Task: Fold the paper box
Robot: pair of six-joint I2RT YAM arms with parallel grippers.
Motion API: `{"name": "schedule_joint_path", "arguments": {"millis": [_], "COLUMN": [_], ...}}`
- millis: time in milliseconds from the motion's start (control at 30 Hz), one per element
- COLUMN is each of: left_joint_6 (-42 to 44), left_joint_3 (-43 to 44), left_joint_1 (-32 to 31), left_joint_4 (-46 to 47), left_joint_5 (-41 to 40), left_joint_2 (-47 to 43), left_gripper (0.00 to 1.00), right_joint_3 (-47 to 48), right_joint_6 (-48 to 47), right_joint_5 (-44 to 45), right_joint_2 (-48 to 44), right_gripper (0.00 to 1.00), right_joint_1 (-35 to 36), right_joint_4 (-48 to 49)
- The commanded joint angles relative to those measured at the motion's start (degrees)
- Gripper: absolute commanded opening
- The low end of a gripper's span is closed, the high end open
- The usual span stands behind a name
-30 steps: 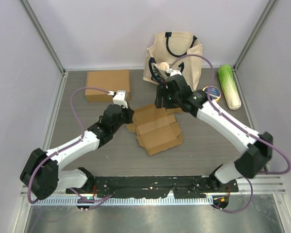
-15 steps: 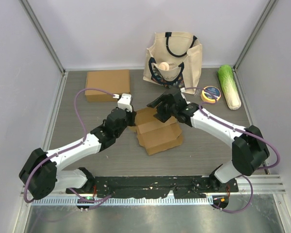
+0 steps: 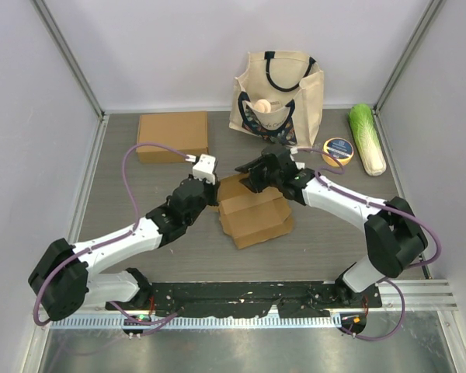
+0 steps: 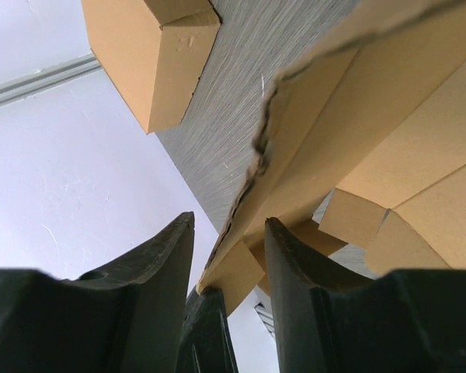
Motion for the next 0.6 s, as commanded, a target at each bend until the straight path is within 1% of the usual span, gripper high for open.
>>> {"name": "schedule_joint_path", "arguments": {"millis": [0,67,100,167,200,233,300,333,367,400,433,467,500,533,567], "left_joint_6": [1.9,1.9,1.7,0.7,0.0,-0.5,-3.1,-4.2,-5.1,-6.6,-7.6,-8.4,-9.9,-10.6,-11.2], "left_joint_3": [-0.5,-0.7,-0.9,-1.0,-1.2,-1.3,-1.5,-1.7,-3.1,-3.8,-4.4,-4.9,-5.4,-6.0,-7.2], "left_joint_1": [-0.8,-1.0,-1.0,-1.0,-1.0,-1.0,-1.0,-1.0,-1.0,-1.0,-1.0,-1.0,-1.0,-1.0,-0.9], "left_joint_4": [4.9,5.3,5.3,5.1,4.7,4.5,2.1,1.0,0.6,0.3,-0.4,-2.6,-4.0,-5.3,-7.1], "left_joint_5": [-2.1,-2.1,-2.3,-2.5,-2.6,-2.3,-2.3,-2.5,-2.1,-1.9,-2.1,-2.8,-3.7,-4.9,-7.7], "left_joint_2": [-1.1,-1.1,-1.1,-1.4,-1.5,-1.7,-3.0,-3.8,-4.8,-7.8,-9.3,-11.3,-14.5,-16.4,-17.7], "left_gripper": [0.0,0.0,0.0,0.0,0.03,0.14,0.31,0.42,0.44,0.46,0.51,0.53,0.58,0.61,0.63], "right_joint_3": [-1.0,-2.3,-4.2,-6.1,-7.8,-8.7,-11.7,-12.9,-13.9,-15.3,-16.2,-17.0,-18.8,-19.4,-19.8], "right_joint_6": [2.0,2.5,2.9,3.9,4.3,4.7,5.1,5.1,4.9,4.9,4.6,4.4,4.2,3.8,3.3], "right_joint_5": [1.1,1.3,1.2,1.4,1.4,1.4,1.6,1.6,1.9,2.3,2.4,2.6,2.8,3.1,3.1], "right_joint_2": [0.3,0.0,-0.3,-1.2,-1.5,-1.6,-2.5,-2.8,-3.7,-4.2,-4.7,-5.2,-6.3,-6.6,-6.9], "right_gripper": [0.4,0.29,0.19,0.12,0.04,0.01,0.01,0.01,0.01,0.01,0.01,0.0,0.01,0.01,0.01], "right_joint_1": [-0.5,-0.6,-0.6,-0.6,-0.6,-0.6,-0.6,-0.5,-0.6,-0.5,-0.6,-0.6,-0.8,-0.9,-1.0], "right_joint_4": [3.2,3.7,5.0,7.4,7.8,8.1,11.3,12.5,14.3,14.6,15.3,16.8,17.9,18.7,19.4]}}
